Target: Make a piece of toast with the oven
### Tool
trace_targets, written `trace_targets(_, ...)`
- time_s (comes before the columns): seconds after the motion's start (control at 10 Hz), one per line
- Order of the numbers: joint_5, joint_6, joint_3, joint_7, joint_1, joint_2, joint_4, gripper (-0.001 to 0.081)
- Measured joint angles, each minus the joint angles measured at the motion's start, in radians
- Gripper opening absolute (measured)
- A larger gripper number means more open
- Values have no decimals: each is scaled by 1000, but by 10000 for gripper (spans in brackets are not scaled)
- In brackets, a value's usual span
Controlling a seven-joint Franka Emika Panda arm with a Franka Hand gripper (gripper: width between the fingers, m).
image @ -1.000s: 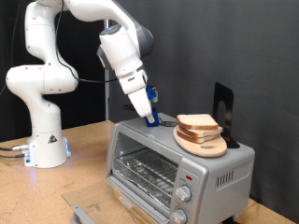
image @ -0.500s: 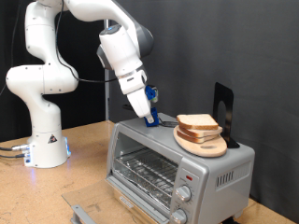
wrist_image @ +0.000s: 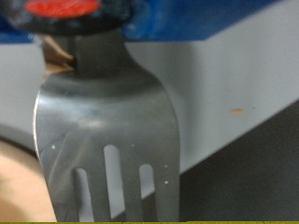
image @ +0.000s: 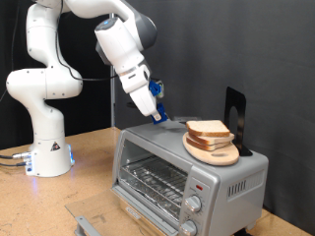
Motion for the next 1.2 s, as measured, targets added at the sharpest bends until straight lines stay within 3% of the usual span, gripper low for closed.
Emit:
trace_targets(0.2, -14, -63, -24, 0, 0, -42, 5, 362)
trace_targets(0.5, 6, -72, -34, 1, -1, -43, 3, 362)
trace_targets(0.8, 30, -135, -130, -10, -10, -52, 25, 362)
trace_targets(1.2, -53, -168, -226, -39, -92, -23, 55, 362)
